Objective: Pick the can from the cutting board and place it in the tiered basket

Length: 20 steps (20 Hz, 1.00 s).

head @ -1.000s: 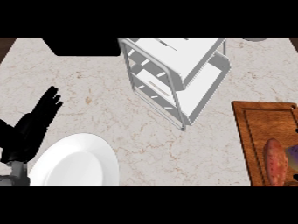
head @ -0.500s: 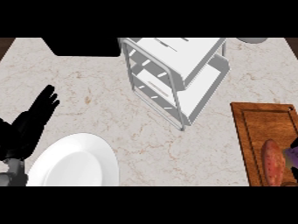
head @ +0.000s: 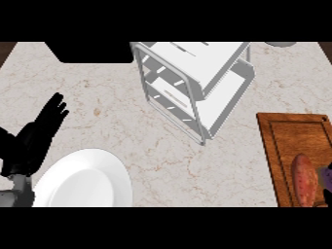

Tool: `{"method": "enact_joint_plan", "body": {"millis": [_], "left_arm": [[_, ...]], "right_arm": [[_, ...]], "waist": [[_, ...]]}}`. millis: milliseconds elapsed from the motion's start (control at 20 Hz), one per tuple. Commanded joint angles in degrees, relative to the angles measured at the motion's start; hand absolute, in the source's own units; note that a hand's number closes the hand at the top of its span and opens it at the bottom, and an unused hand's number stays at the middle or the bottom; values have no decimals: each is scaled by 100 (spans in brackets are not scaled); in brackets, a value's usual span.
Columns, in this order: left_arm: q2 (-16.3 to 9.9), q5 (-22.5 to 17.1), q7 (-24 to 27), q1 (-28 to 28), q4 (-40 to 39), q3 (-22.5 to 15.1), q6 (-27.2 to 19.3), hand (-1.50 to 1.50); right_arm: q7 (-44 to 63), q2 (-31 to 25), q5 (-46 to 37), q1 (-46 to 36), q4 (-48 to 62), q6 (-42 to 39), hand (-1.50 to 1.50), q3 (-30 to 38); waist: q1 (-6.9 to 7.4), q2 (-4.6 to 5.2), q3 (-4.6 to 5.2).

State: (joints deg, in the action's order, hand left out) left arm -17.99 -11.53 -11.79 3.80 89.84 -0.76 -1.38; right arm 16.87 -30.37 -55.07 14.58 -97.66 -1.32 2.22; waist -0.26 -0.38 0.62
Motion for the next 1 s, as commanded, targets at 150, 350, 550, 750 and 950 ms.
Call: {"method": "enact_joint_plan", "body": {"millis": [150,350,550,750,950], "left_arm": [[148,143,25,-206,135,-60,-27,0],[-3,-73,-71,-209,195,77,167,0],[34,-23,79,-190,43,140,174,0],[-34,-51,156,-317,113,221,340,0],[173,195,-68,66,62,59,131,0]], "right_arm": [[12,483,72,466,-718,934,150,546],[118,995,895,-129,-1667,1115,150,633],[295,1076,1111,-76,-2891,911,150,519],[1105,1080,1050,-580,-3678,243,150,171],[2073,696,1491,-1670,-3841,-854,150,303]], "waist": [[-40,15,-62],[-8,-18,-61],[-33,9,-53],[54,29,-51],[64,41,-54]]}}
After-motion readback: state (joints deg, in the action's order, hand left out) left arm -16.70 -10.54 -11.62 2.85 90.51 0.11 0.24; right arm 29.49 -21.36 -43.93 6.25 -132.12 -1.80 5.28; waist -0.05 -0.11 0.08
